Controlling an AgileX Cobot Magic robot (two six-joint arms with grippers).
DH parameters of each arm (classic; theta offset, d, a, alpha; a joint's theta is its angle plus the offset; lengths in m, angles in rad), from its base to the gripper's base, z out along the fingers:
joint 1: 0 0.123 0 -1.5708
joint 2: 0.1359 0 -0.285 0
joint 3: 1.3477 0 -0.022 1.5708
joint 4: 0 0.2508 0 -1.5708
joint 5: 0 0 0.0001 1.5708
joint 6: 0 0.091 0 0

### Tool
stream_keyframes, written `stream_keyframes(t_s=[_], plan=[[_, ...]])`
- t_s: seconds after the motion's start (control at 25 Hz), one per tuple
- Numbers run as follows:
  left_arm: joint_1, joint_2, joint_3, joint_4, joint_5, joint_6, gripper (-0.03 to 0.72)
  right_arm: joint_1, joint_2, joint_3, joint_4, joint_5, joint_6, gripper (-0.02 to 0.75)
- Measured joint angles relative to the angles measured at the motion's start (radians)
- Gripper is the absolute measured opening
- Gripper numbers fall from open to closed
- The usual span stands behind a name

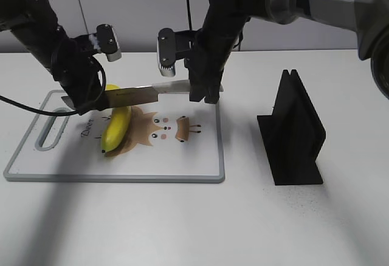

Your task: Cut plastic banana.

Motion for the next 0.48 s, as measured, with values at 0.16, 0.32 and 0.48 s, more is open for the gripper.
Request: stream_keyframes(t_s=[0.16,0.32,0.48], plan=[[0.000,0.000,0.000,-0.002,0.000,0.002,0.021,0.000,0.000,0.000,0.001,0.000,0.000,0.180],[0.000,0.000,0.000,-0.002,-0.001,0.002,0.021,0.000,0.001,0.000,0.001,0.000,0.000,0.180],[0.001,0.001,0.000,-0.003,-0.002,0.002,0.021,0.000,0.001,0.000,0.001,-0.001,-0.001,0.180]])
